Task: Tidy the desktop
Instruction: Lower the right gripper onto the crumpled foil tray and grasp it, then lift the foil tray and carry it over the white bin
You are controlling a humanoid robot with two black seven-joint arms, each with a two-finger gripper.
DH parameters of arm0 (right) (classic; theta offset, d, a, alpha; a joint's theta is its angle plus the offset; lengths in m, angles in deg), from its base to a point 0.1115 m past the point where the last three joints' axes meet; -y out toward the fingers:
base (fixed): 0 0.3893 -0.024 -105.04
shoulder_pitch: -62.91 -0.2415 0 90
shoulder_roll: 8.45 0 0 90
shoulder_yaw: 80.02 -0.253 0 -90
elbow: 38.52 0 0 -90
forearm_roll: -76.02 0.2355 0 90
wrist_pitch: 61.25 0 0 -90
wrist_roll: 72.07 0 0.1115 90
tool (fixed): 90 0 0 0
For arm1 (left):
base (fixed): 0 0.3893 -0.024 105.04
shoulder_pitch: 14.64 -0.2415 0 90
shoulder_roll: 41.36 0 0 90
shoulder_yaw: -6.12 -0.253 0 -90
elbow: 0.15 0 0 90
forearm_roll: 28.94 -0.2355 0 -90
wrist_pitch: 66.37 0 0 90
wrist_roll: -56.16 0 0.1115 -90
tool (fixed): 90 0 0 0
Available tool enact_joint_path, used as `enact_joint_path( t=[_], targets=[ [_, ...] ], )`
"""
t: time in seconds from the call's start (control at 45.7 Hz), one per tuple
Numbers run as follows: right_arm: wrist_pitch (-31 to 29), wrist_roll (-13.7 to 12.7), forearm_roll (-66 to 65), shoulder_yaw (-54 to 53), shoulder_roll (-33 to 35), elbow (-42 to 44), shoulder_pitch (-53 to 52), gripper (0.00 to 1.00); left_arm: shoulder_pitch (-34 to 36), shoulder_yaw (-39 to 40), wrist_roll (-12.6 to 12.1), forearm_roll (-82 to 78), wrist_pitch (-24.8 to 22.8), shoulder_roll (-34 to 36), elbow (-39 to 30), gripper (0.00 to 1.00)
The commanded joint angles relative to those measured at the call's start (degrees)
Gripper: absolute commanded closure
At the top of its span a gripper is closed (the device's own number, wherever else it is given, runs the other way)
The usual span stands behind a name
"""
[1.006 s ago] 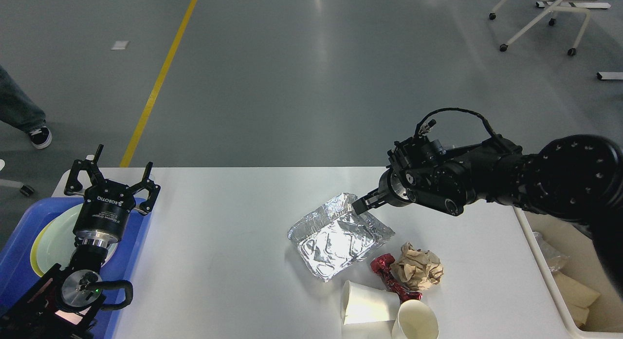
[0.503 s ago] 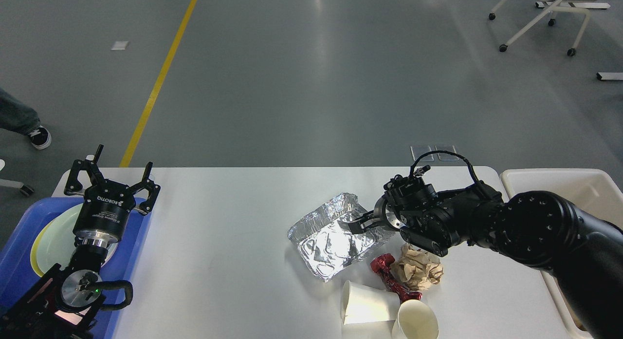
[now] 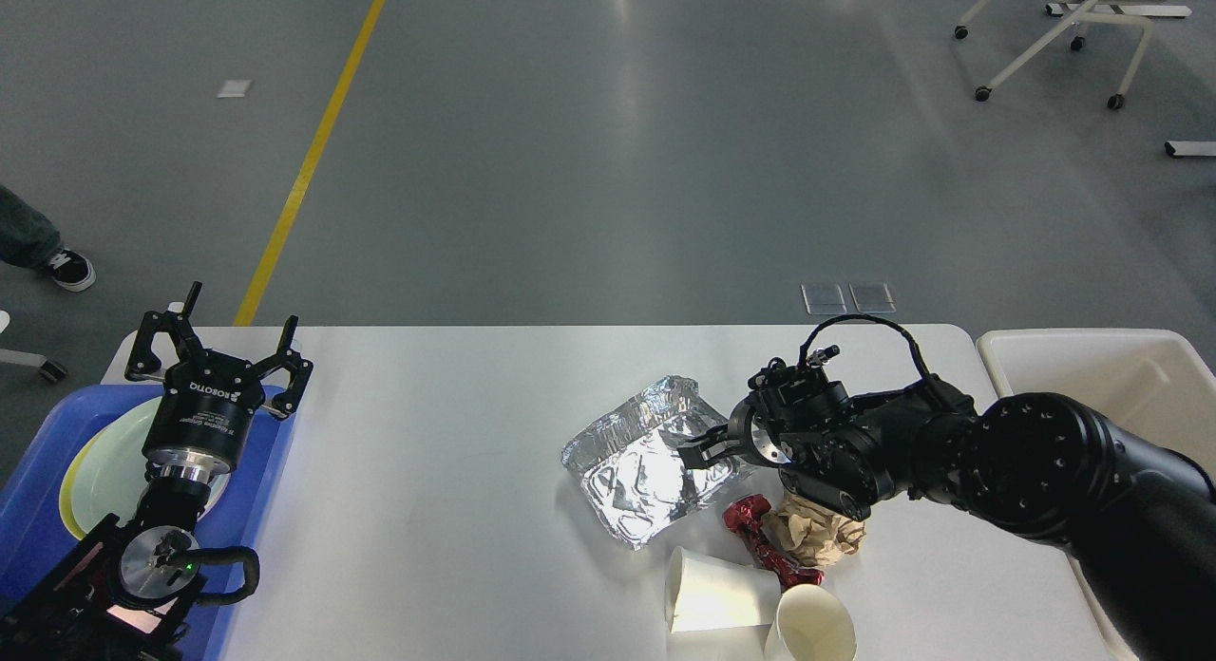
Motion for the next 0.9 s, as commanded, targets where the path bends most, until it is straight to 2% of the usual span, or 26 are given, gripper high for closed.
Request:
enact_joint_path(
  t=[0.0,0.087,0.197,0.306,0.459,0.547,0.634,0.875],
  targets=[
    [0.49,0.00,0.00,0.14,0.07,0.09,0.10,0.12,0.00,0.01,-0.01,0.00,0.00,0.00,-0.01,0.04],
    [0.49,0.00,0.00,0.22,0.07,0.17,0.10,0.20,0.00,0.01,-0.01,0.00,0.00,0.00,-0.01,0.04],
    [0.49,0.00,0.00,0.31,0.07,0.17,0.18,0.25,0.00,0.01,-0.01,0.00,0.00,0.00,-0.01,0.04],
    [0.49,0.00,0.00,0.31,0.16,0.17,0.27,0.48,0.00,0.01,-0.01,0.00,0.00,0.00,-0.01,0.04],
    [0.49,-0.08,0.00,0.40,0.24,0.44,0.63,0.66,0.00,0.01,-0.01,0.00,0.00,0.00,-0.01,0.04],
    [0.49,-0.08,0.00,0.40,0.33,0.44,0.71,0.80,0.00,0.01,-0.01,0.00,0.00,0.00,-0.01,0.04],
    [0.41,-0.17,0.09,0.31,0.42,0.44,1.06,0.98,0.00,0.01,-0.01,0.00,0.00,0.00,-0.01,0.04],
    [-0.03,-0.26,0.61,0.14,0.60,0.44,1.33,1.00,0.00,0.01,-0.01,0.00,0.00,0.00,-0.01,0.04]
  ],
)
